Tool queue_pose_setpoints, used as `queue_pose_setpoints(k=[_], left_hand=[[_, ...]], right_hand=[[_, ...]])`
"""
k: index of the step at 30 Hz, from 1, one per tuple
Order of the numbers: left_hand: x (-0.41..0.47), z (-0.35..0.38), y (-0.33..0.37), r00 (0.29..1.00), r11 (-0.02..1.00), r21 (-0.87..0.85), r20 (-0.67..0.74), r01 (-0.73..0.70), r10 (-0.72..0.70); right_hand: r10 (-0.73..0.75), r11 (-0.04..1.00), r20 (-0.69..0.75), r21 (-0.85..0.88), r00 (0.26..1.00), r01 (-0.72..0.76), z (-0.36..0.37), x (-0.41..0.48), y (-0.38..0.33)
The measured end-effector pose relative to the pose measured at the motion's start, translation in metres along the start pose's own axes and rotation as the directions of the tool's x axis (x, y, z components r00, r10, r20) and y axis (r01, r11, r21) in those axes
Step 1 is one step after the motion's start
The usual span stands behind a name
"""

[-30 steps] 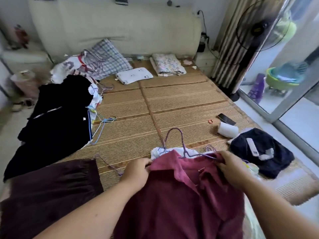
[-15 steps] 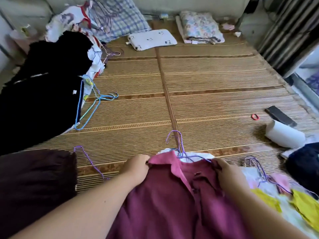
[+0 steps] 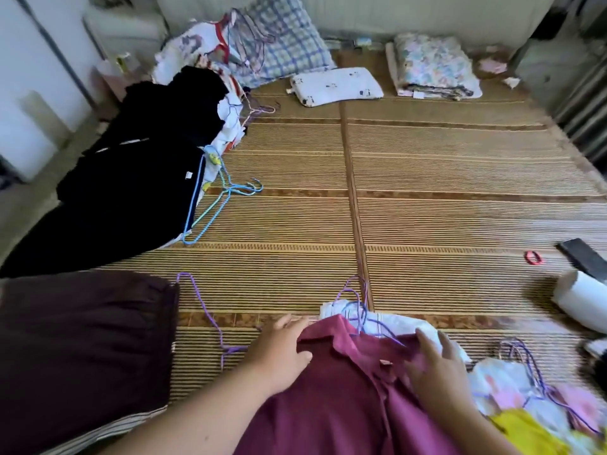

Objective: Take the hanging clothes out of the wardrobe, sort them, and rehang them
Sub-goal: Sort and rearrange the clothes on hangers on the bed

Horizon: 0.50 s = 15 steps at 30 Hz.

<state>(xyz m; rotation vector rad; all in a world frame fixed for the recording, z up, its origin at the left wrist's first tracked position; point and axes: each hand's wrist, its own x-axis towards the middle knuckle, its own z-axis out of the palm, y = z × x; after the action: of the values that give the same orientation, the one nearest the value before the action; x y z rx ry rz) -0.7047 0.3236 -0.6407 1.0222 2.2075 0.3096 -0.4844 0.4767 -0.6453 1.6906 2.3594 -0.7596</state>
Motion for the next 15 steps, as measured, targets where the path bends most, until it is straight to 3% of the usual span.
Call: queue_pose_setpoints(k=[10, 15], left_hand=[[-0.119, -0.083, -0.083, 0.997, 0.999, -0.007, -0.046, 0.054, -0.054], [-0.142, -0.123, -0.166, 0.997, 0.998, -0.025, -0.059, 0.049, -0.051]], right_hand=[[-0.310, 0.934, -0.019, 0.180, 0.951, 0.308, -0.026, -0.078, -0.152], [-0.411, 0.908, 0.141, 0.147, 0.901, 0.392, 0.020, -0.123, -0.239]])
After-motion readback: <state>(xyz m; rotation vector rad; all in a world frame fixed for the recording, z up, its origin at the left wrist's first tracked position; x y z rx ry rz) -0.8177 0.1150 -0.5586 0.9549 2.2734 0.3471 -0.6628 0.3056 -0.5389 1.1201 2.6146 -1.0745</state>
